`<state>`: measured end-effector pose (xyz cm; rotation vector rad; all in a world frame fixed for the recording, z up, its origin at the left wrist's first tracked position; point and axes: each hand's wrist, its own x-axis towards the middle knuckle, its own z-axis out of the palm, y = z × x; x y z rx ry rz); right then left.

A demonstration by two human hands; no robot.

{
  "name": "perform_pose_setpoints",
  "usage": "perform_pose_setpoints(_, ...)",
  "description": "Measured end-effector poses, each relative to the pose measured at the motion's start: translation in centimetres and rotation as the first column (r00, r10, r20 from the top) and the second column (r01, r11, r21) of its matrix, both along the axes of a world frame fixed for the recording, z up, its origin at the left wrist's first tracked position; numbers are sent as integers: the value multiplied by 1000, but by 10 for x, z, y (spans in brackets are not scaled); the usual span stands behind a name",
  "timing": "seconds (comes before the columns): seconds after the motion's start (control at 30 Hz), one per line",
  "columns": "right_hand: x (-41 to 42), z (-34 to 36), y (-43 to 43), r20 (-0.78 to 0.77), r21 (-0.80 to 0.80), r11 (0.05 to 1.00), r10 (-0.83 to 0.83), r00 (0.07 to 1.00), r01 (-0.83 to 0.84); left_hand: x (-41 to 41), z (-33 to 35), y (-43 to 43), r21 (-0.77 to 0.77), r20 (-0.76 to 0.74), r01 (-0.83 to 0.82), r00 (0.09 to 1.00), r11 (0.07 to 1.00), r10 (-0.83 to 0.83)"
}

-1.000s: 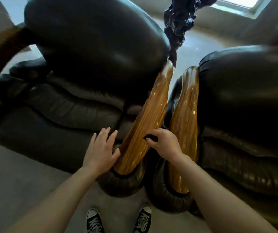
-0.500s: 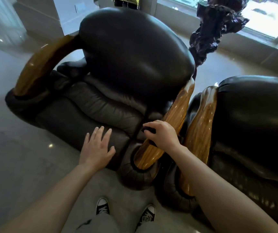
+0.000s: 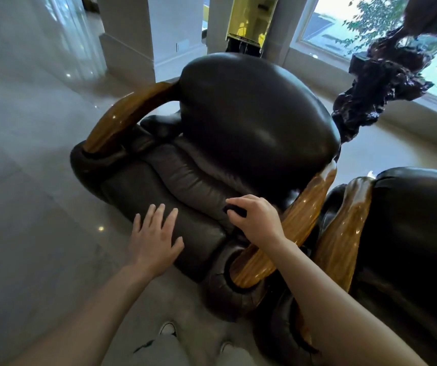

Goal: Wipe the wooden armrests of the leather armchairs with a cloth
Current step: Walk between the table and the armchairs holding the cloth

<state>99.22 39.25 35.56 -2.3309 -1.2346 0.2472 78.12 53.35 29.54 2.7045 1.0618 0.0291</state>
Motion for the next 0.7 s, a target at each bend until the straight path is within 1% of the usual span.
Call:
perform_pose_setpoints(0.1, 4, 2, 2, 3, 17, 999, 49, 999, -49, 4, 10, -14, 12, -14, -29, 999, 999, 30)
perform_pose_setpoints(0.2, 11, 2, -4, 5, 25, 994, 111, 994, -111, 8, 14, -36, -23, 0, -113, 994, 993, 113)
perform_pose_setpoints(0.33, 19, -2, -17, 18, 27, 975, 220, 975, -221, 8, 16, -69, -1, -32, -193, 981, 981, 193)
perform_pose_setpoints(0.43, 20, -3, -23, 16, 28, 955, 296, 955, -296, 1, 18, -90, -21, -24, -251, 968, 968, 251)
perform_pose_setpoints(0.6, 1, -8, -27, 18, 31, 908, 418, 908, -419, -28, 31, -123, 26, -53, -375, 925, 927, 376)
perform_pose_setpoints(0.67, -14, -9, -24, 6, 24, 876, 482, 876, -482, -46, 36, -135, 37, -33, -438, 898, 898, 439)
perform_pose_setpoints(0.7, -23, -9, -22, -1, 18, 856, 517, 856, -517, -57, 39, -142, 43, -46, -462, 885, 886, 464)
